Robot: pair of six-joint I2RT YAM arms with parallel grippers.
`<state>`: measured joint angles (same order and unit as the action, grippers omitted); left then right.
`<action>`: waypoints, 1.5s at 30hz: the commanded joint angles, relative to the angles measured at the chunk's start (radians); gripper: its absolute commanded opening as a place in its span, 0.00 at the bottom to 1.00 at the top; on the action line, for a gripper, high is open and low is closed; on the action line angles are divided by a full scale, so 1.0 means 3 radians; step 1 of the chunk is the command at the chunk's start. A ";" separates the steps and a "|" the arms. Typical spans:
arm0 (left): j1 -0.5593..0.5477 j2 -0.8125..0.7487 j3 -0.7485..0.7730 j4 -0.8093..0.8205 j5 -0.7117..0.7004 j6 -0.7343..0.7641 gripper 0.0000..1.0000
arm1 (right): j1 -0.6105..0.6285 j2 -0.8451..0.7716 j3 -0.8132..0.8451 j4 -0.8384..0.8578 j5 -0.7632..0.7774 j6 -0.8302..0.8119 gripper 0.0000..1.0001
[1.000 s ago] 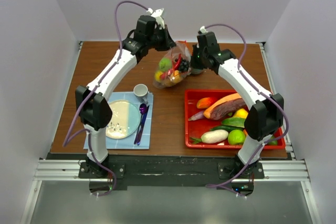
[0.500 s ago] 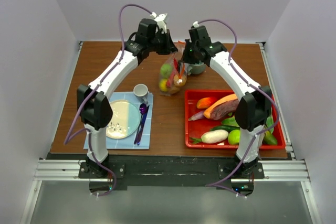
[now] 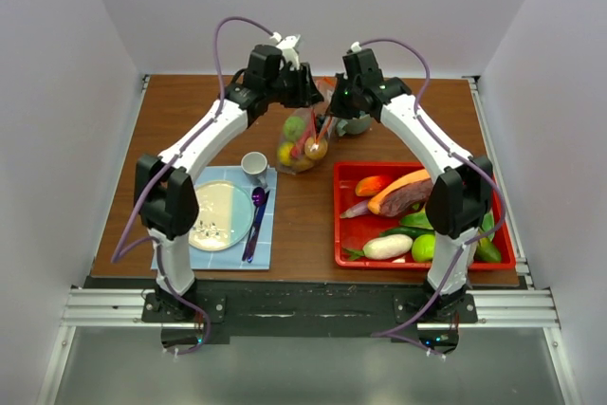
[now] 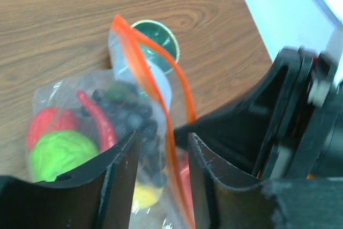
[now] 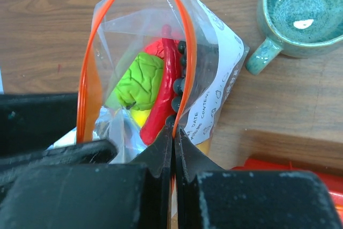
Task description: Place the food in the zip-top bag and seal the zipper
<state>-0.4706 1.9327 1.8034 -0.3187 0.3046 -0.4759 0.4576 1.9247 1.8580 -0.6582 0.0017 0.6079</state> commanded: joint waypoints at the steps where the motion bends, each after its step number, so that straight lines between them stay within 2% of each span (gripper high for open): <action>1: 0.0035 -0.0541 -0.0375 0.0483 -0.0253 0.0211 0.47 | -0.0012 -0.0035 0.0111 0.0021 -0.0011 0.0162 0.00; 6: 0.0035 -0.1302 -0.1249 0.1291 -0.0499 0.0384 0.64 | -0.0012 0.0047 0.0259 -0.0086 0.0015 0.0264 0.00; 8: 0.0030 -0.1603 -0.1648 0.1639 -0.0565 0.0466 0.66 | -0.0012 0.0078 0.0275 -0.0097 0.0005 0.0295 0.00; 10: 0.0014 -0.1864 -0.2037 0.1910 -0.0642 0.0517 0.65 | -0.0012 0.0098 0.0301 -0.0127 -0.0001 0.0336 0.00; 11: -0.0011 -0.1947 -0.2190 0.2023 -0.0713 0.0558 0.62 | -0.0017 0.0104 0.0306 -0.0137 0.0004 0.0341 0.00; 12: -0.0052 -0.2039 -0.2561 0.2348 -0.0815 0.0609 0.56 | -0.0007 0.0099 0.0306 -0.0158 0.0005 0.0366 0.00; 14: -0.0256 -0.2295 -0.2972 0.2748 -0.0974 0.0823 0.55 | -0.0012 0.0099 0.0296 -0.0163 0.0005 0.0392 0.00; 16: -0.0551 -0.2484 -0.3504 0.3324 -0.1402 0.1013 0.54 | -0.0012 0.0109 0.0295 -0.0173 0.0005 0.0418 0.00; 18: -0.0645 -0.2551 -0.3907 0.3669 -0.1689 0.1131 0.54 | -0.0012 0.0119 0.0295 -0.0178 0.0005 0.0443 0.00; 21: -0.0707 -0.2613 -0.4373 0.4454 -0.1746 0.1238 0.50 | -0.0007 0.0124 0.0295 -0.0183 0.0005 0.0469 0.00; 24: -0.0891 -0.2557 -0.4645 0.4987 -0.1874 0.1514 0.50 | -0.0012 0.0124 0.0306 -0.0194 0.0005 0.0494 0.00; 30: -0.1141 -0.2133 -0.4825 0.5852 -0.1956 0.1969 0.50 | -0.0012 0.0160 0.0372 -0.0214 -0.0062 0.0541 0.00; 40: -0.1305 -0.1539 -0.4646 0.6313 -0.1880 0.2506 0.51 | -0.0012 0.0201 0.0464 -0.0291 -0.0062 0.0571 0.00; 45: -0.1305 -0.1360 -0.4570 0.6523 -0.1818 0.2512 0.52 | -0.0012 0.0191 0.0480 -0.0311 -0.0077 0.0622 0.00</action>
<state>-0.8589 1.4975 0.3851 1.2617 -0.2462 0.2287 0.4561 1.9919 1.9507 -0.7490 0.0006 0.7692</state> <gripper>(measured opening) 0.517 0.014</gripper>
